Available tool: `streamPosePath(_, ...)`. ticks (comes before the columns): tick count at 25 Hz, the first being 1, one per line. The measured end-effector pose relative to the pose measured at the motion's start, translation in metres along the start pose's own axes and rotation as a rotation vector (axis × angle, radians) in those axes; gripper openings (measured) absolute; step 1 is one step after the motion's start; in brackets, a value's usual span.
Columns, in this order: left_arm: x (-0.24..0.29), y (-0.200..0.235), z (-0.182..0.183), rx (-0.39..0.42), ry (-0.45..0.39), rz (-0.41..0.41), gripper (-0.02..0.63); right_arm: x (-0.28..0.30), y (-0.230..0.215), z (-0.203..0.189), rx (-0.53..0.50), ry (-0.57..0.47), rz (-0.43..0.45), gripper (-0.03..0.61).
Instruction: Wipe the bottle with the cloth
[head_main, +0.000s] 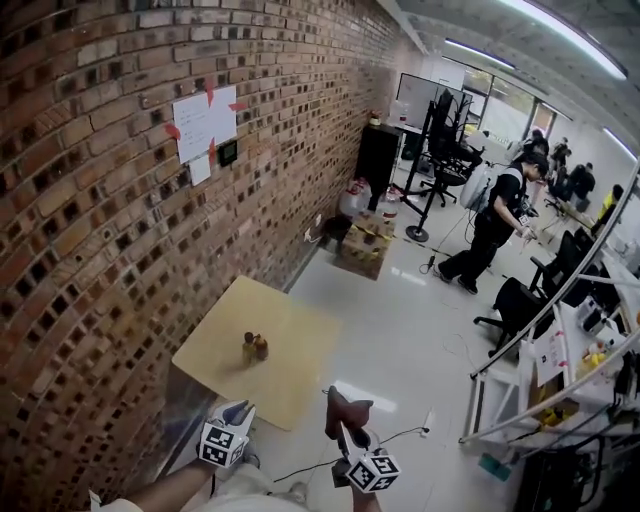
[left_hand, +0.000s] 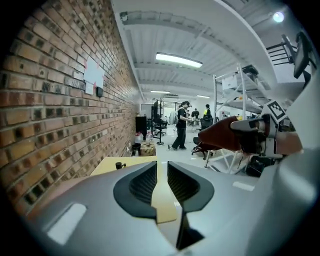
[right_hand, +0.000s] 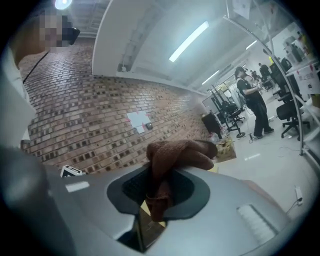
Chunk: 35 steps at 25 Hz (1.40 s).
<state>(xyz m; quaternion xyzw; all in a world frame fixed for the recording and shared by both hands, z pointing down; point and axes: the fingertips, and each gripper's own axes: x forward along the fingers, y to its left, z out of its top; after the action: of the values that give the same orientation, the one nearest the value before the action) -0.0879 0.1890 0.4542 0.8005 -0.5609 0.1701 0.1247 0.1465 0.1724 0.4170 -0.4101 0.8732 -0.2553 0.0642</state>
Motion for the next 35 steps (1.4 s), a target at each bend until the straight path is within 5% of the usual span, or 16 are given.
streamPosePath(7, -0.041, 0.008, -0.013, -0.043, 0.006, 0.022, 0.067, -0.018, 0.064, -0.008, -0.150, 0.026, 0.110, 0.071)
streamPosePath(13, -0.067, 0.031, -0.018, -0.046, -0.009, -0.043, 0.064, -0.017, 0.112, -0.025, -0.212, 0.029, 0.086, 0.071)
streamPosePath(19, -0.115, 0.070, -0.045, -0.041, 0.026, -0.117, 0.061, -0.015, 0.157, -0.045, -0.184, -0.007, -0.039, 0.071)
streamPosePath(28, -0.140, 0.107, -0.085, -0.016, 0.081, -0.138, 0.057, -0.026, 0.170, -0.094, -0.137, 0.023, -0.158, 0.071)
streamPosePath(35, -0.132, 0.097, -0.059, -0.078, 0.016, -0.068, 0.054, -0.020, 0.152, -0.083, -0.192, 0.063, -0.107, 0.071)
